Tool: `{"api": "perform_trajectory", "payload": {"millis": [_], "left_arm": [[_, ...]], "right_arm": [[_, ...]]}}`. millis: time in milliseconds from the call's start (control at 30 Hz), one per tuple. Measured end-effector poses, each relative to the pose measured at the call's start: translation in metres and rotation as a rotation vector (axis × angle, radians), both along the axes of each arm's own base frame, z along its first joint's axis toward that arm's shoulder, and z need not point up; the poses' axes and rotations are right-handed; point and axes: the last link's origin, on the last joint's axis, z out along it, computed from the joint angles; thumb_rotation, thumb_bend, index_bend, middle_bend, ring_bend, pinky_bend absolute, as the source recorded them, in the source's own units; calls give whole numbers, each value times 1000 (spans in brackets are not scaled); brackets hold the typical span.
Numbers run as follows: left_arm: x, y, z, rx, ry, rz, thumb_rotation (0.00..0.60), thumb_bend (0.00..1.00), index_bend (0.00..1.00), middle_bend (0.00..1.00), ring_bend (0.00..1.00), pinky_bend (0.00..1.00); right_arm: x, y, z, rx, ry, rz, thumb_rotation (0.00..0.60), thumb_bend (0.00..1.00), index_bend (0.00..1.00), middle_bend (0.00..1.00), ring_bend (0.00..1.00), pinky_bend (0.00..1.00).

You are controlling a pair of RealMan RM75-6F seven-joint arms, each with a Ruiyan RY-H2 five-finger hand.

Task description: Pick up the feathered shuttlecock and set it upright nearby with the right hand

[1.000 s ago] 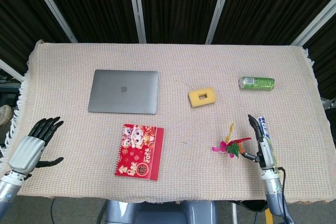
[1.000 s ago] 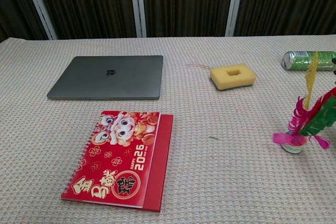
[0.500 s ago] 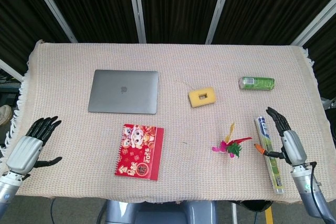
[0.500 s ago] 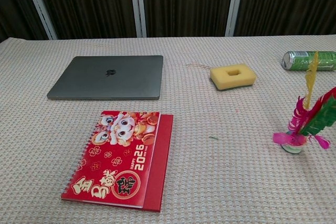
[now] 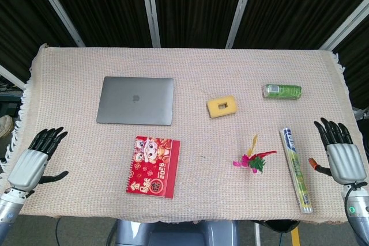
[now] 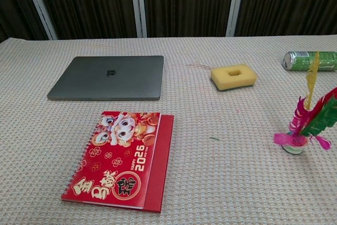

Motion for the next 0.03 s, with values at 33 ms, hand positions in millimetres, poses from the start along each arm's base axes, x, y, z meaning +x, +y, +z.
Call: {"api": "perform_trajectory", "payload": {"millis": [33], "left_arm": [[0,0,-1,-2,3,1,600,43,0,0,0,0]], "right_arm": [[0,3,-2,-16,45,-10,600,184,0,0,0,0]]}}
